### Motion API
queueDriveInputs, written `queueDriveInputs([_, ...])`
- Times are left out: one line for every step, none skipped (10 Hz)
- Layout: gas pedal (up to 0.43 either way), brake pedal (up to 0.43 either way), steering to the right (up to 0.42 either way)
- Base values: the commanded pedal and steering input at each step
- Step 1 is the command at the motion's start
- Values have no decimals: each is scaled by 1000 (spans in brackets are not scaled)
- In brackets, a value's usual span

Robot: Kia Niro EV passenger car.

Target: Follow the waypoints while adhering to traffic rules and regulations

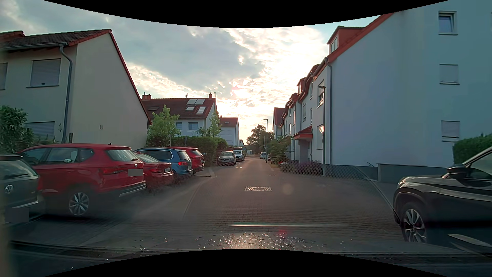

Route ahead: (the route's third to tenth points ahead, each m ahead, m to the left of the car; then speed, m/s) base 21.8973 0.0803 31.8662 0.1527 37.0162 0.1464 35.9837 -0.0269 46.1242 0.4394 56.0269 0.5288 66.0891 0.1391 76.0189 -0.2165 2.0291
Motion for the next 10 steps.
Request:
queueDriveInputs([0,0,11])
queueDriveInputs([0,0,16])
queueDriveInputs([0,0,19])
queueDriveInputs([0,0,21])
queueDriveInputs([0,0,21])
queueDriveInputs([0,0,22])
queueDriveInputs([0,0,26])
queueDriveInputs([0,0,28])
queueDriveInputs([0,0,28])
queueDriveInputs([0,0,28])
